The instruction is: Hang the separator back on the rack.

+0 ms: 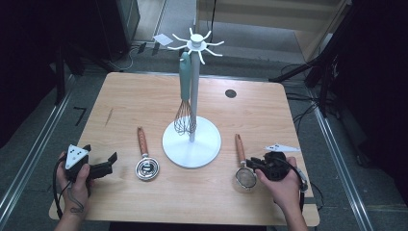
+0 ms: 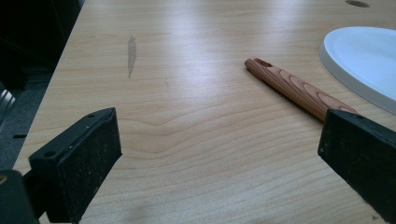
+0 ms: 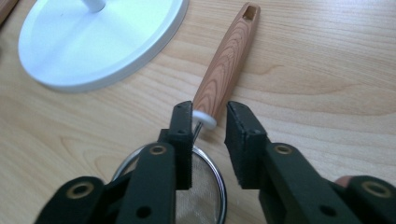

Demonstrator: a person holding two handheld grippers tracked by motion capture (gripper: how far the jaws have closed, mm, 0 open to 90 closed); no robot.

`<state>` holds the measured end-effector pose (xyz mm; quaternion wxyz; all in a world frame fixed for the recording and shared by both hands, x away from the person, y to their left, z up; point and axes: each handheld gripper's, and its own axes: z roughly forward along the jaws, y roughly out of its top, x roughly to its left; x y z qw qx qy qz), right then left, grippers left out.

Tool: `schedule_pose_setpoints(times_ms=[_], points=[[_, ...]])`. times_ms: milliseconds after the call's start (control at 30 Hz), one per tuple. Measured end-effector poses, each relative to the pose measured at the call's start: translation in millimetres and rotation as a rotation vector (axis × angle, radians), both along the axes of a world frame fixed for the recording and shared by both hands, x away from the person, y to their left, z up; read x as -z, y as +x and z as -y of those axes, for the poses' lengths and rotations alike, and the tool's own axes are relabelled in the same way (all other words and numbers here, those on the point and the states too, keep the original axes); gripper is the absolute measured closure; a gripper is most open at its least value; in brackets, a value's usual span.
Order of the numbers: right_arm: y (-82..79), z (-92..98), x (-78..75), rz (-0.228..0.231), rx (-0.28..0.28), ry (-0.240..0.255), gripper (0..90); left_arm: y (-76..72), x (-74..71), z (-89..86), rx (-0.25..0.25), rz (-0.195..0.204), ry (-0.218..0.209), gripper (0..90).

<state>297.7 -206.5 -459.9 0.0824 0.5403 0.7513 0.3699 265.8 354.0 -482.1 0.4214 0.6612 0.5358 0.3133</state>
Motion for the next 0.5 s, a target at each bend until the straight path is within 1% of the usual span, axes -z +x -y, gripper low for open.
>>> schedule_pose_setpoints(times_ms=[67,200,300,400,433,500], points=[[5.7,-3.3,-1.3,-0.034,0.021,0.031,67.9,0.0,0.0,0.0,0.001,0.001,0.000,0.0],[14.7,-8.9,-1.8,-0.076,0.062,0.024,66.8,-0.1,0.0,-0.2,0.001,0.001,-0.003,0.0],[21.8,-12.8,-0.8,-0.110,0.084,0.021,66.8,-0.1,0.0,-0.1,0.002,0.001,-0.003,0.0],[27.9,-15.7,0.8,-0.134,0.101,0.024,66.9,-0.2,-0.1,-0.4,0.002,0.001,-0.004,0.0],[30.3,-17.1,1.6,-0.152,0.110,0.027,66.9,-0.1,0.0,-0.4,0.002,0.001,-0.004,0.0],[33.8,-18.5,3.7,-0.168,0.115,0.030,66.8,-0.1,0.0,-0.3,0.002,0.001,-0.004,0.0]])
